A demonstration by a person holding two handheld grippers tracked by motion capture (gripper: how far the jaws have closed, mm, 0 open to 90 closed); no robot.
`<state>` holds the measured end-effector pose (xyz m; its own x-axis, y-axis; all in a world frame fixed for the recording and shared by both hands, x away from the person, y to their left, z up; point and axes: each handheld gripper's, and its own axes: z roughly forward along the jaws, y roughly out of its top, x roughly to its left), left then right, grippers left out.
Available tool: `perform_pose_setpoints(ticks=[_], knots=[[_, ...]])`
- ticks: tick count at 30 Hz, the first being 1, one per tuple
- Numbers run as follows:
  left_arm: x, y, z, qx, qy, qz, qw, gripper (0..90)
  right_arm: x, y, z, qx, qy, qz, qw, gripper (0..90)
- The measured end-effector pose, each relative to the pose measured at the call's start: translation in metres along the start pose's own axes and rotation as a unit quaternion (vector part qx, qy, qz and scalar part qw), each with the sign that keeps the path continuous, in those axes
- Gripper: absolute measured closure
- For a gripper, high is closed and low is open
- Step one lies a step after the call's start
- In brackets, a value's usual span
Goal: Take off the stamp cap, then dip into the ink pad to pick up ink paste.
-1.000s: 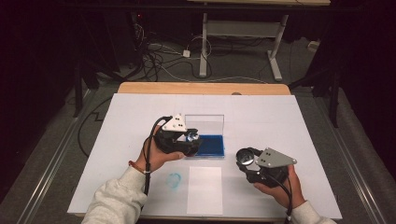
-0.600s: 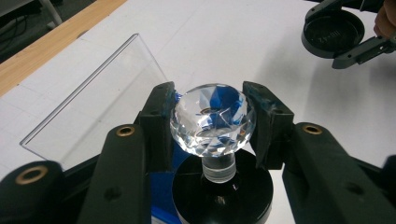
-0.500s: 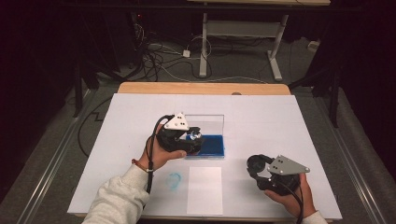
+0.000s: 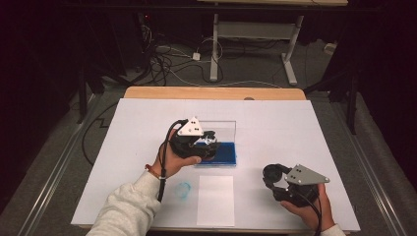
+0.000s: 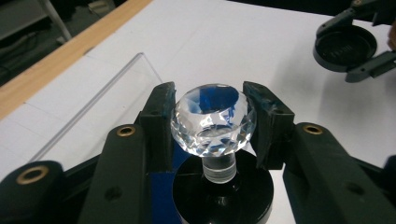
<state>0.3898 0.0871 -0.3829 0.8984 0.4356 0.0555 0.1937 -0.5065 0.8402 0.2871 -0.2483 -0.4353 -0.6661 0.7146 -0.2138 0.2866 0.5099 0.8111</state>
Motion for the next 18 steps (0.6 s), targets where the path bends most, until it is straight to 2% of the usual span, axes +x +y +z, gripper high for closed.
perform_pose_setpoints(ticks=[3, 4, 6, 8, 10, 18], knots=[[0.005, 0.004, 0.007, 0.001, 0.002, 0.006, 1.0, 55.2, 0.001, -0.001, 0.002, 0.002, 0.004, -0.002, 1.0, 38.9], [0.007, 0.006, 0.01, 0.005, -0.003, 0.008, 0.9999, 55.2, 0.001, -0.002, 0.002, 0.003, 0.005, -0.002, 1.0, 38.9], [0.01, 0.008, 0.016, 0.011, 0.003, 0.013, 0.9999, 55.2, 0.001, -0.002, 0.004, 0.004, 0.005, -0.002, 1.0, 38.9], [0.013, 0.009, 0.02, 0.011, -0.007, 0.017, 0.9998, 55.2, 0.001, 0.0, 0.004, 0.002, 0.006, -0.002, 1.0, 38.9], [0.014, 0.009, 0.026, 0.018, -0.004, 0.023, 0.9996, 55.2, 0.001, 0.0, 0.004, 0.001, 0.007, -0.003, 1.0, 38.9], [0.023, 0.0, 0.049, 0.047, -0.014, 0.012, 0.9987, 55.2, 0.004, -0.002, 0.006, 0.007, 0.017, -0.012, 0.9998, 38.9]])
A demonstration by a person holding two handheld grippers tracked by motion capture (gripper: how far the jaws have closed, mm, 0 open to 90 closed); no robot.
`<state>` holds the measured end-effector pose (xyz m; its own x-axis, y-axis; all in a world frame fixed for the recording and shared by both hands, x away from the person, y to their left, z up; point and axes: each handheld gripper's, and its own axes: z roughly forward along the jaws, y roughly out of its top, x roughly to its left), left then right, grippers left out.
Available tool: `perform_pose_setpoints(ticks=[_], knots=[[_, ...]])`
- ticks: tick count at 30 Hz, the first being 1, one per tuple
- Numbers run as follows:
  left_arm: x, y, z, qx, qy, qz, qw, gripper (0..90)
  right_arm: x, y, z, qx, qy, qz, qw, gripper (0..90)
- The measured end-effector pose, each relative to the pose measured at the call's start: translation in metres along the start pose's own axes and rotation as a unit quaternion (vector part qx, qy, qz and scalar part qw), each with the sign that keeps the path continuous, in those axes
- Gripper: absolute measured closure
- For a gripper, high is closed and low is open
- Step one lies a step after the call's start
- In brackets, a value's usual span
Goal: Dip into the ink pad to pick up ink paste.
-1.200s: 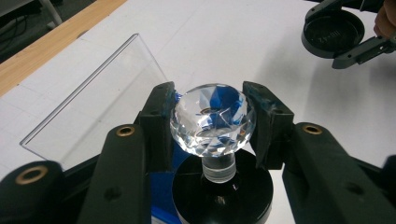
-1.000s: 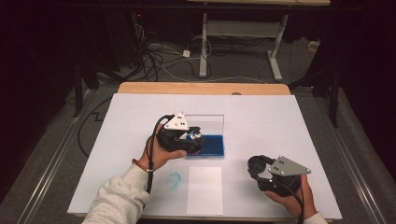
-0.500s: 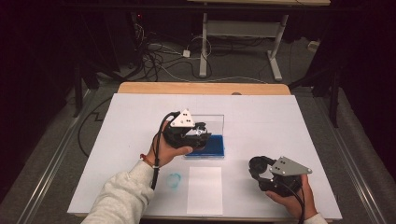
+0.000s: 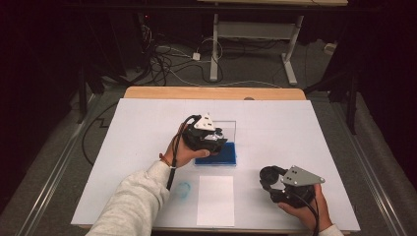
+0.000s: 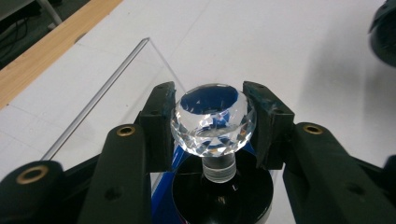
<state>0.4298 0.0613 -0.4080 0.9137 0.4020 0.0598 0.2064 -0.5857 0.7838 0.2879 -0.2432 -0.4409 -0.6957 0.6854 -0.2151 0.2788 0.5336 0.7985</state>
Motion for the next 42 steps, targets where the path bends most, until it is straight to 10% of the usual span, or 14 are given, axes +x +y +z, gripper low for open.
perform_pose_setpoints(ticks=[25, 42], knots=[[0.01, -0.039, 0.012, -0.012, -0.003, -0.006, 0.9999, 55.1, 0.005, 0.0, 0.006, 0.029, 0.007, -0.017, 0.9994, 38.8], [0.002, -0.023, 0.0, 0.109, 0.02, -0.001, 0.9938, 55.2, 0.005, -0.001, 0.01, 0.051, 0.012, -0.013, 0.9985, 38.7]])
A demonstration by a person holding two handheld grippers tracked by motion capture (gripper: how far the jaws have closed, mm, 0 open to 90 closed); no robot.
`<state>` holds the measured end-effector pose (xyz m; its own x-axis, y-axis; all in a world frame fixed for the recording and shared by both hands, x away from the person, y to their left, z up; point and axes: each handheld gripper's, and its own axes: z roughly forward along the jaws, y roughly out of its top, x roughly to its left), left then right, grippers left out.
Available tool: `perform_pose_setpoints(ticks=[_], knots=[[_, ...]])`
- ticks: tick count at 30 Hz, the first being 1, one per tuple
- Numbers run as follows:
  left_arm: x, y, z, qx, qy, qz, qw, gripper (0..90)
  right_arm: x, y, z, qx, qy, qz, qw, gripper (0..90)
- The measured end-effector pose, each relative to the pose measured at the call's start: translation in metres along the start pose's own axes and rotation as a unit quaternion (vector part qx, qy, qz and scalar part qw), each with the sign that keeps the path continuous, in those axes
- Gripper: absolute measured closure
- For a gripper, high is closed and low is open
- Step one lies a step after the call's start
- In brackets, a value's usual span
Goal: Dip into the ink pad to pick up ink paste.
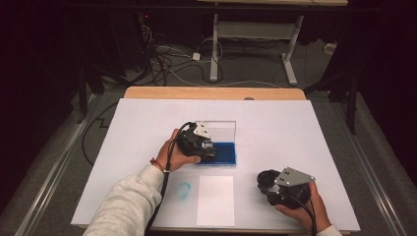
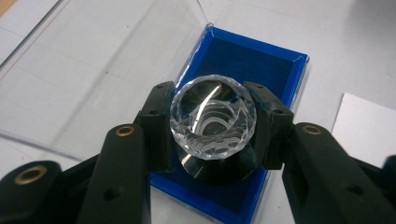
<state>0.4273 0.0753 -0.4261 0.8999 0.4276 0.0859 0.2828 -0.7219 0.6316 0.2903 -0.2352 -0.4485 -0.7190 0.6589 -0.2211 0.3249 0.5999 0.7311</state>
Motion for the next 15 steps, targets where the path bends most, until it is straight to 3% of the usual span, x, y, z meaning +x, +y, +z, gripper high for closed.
perform_pose_setpoints(ticks=[7, 15], knots=[[0.0013, 0.0079, 0.0007, 0.026, -0.002, -0.008, 0.9996, 55.2, -0.0017, -0.0013, 0.0009, 0.007, -0.001, 0.002, 1.0, 38.6], [0.0013, 0.0081, 0.0001, 0.031, -0.003, -0.008, 0.9995, 55.2, -0.0029, -0.0015, -0.0004, 0.005, -0.002, 0.008, 1.0, 38.6]])
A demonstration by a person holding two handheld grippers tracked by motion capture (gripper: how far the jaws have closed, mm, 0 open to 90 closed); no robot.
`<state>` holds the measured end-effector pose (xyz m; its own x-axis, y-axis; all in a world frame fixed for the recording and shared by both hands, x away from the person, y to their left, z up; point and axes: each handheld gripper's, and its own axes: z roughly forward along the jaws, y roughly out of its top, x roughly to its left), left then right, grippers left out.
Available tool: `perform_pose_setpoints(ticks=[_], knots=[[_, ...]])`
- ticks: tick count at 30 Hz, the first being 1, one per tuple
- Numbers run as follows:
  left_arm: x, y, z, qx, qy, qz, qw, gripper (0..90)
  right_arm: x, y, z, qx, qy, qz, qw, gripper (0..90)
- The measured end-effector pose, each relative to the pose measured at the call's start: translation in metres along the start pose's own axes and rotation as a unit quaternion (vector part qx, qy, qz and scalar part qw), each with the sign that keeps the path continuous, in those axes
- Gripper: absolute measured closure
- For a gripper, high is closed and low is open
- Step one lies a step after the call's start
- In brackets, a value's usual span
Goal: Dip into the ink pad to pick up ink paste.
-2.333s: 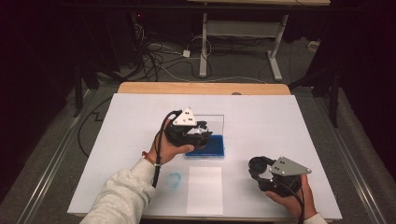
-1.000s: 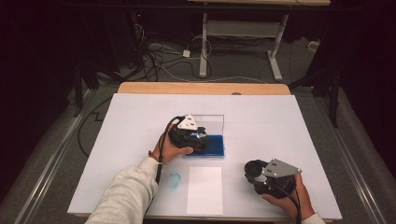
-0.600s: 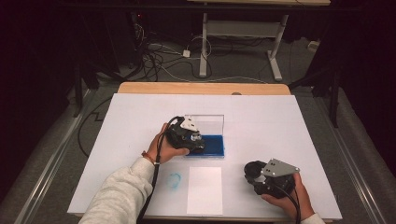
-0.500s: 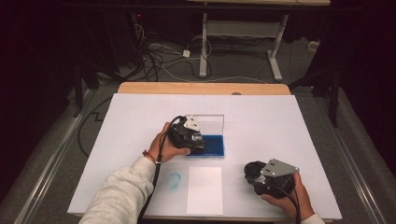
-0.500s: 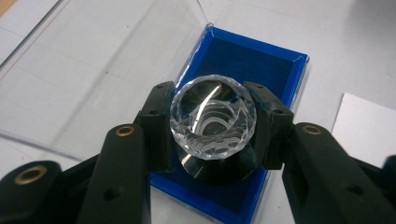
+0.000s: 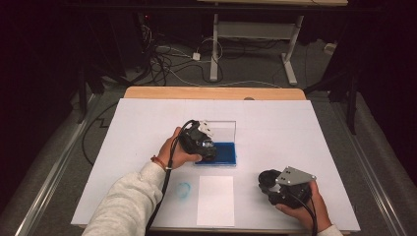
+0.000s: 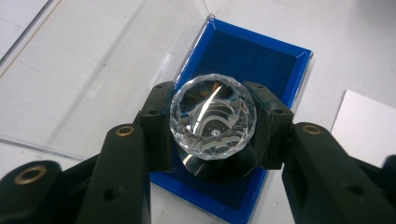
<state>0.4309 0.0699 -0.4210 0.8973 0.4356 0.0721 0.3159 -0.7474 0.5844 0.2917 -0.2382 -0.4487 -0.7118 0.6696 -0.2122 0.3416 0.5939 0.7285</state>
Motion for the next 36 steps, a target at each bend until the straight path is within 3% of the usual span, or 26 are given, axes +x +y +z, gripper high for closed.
perform_pose_setpoints(ticks=[8, 12, 15, 18, 21, 24, 28, 33, 36], knots=[[-0.001, 0.001, 0.0, 0.004, 0.002, -0.006, 1.0, 55.2, -0.002, -0.001, 0.001, -0.001, -0.002, 0.006, 1.0, 38.6], [-0.001, 0.004, 0.002, 0.005, 0.002, -0.018, 0.9998, 55.1, -0.002, -0.001, 0.001, -0.001, -0.011, 0.009, 0.9999, 38.6], [-0.006, 0.009, 0.003, 0.012, 0.013, -0.01, 0.9998, 55.1, -0.004, -0.002, 0.0, -0.003, -0.017, 0.013, 0.9998, 38.6], [-0.004, 0.007, 0.002, 0.016, 0.011, -0.011, 0.9998, 55.1, -0.005, -0.002, 0.0, -0.002, -0.02, 0.015, 0.9997, 38.6], [-0.002, 0.003, 0.001, 0.01, 0.003, -0.023, 0.9997, 55.1, -0.006, -0.002, -0.001, -0.002, -0.023, 0.015, 0.9996, 38.6], [-0.006, 0.001, 0.001, 0.009, 0.015, -0.017, 0.9997, 55.1, -0.006, -0.002, -0.001, -0.001, -0.024, 0.016, 0.9996, 38.6], [-0.006, 0.0, 0.001, 0.005, 0.014, -0.019, 0.9997, 55.1, -0.006, -0.002, -0.001, -0.002, -0.023, 0.015, 0.9996, 38.6], [-0.01, 0.015, 0.004, 0.018, 0.029, -0.006, 0.9994, 55.2, -0.007, -0.002, -0.001, -0.003, -0.027, 0.014, 0.9995, 38.6], [-0.009, 0.029, -0.002, 0.007, 0.031, -0.001, 0.9995, 55.2, -0.008, -0.001, -0.005, -0.009, -0.03, 0.017, 0.9994, 38.6]])
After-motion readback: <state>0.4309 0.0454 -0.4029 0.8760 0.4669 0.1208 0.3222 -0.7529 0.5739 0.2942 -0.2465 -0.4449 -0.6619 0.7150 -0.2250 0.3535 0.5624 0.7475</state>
